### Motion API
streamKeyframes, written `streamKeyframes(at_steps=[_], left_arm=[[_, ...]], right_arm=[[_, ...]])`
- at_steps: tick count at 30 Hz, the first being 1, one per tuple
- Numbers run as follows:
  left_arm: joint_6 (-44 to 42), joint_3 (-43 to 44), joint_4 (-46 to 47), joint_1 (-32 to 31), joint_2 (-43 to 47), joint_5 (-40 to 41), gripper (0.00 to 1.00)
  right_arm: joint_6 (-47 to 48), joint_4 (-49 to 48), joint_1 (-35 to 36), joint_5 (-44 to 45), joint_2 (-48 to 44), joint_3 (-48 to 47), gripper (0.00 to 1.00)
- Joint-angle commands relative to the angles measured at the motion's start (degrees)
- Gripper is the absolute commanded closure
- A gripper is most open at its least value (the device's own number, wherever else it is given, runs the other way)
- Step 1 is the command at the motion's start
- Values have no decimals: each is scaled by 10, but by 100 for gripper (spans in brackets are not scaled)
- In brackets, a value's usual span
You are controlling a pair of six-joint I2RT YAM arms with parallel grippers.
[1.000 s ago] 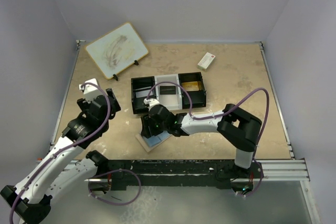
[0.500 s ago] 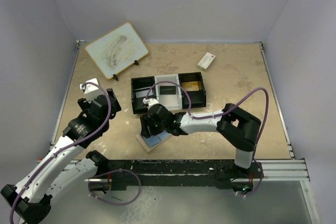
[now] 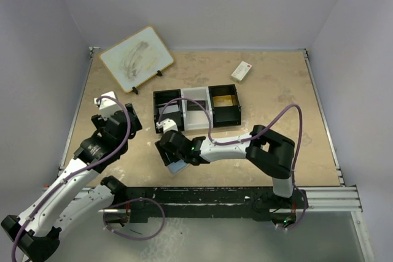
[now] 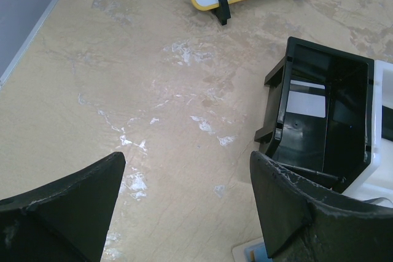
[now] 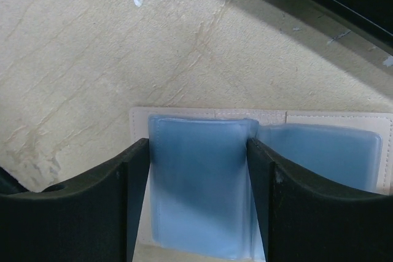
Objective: Take the credit cards out of the card holder
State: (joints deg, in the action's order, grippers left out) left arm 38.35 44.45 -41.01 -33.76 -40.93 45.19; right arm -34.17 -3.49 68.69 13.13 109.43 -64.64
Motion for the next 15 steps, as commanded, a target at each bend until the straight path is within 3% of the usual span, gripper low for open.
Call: streamKeyframes(at_steps=[1, 8, 15], left_arm=[[-1, 15, 13, 3, 3, 8, 20], [1, 14, 13, 3, 6, 10, 20], [0, 14, 15, 3, -2, -3, 20]], right_arm=[[2, 100, 12, 40, 73, 17, 34], [-11, 44, 10, -31, 43, 38, 50], [-47, -39, -40, -127, 4, 80, 63]])
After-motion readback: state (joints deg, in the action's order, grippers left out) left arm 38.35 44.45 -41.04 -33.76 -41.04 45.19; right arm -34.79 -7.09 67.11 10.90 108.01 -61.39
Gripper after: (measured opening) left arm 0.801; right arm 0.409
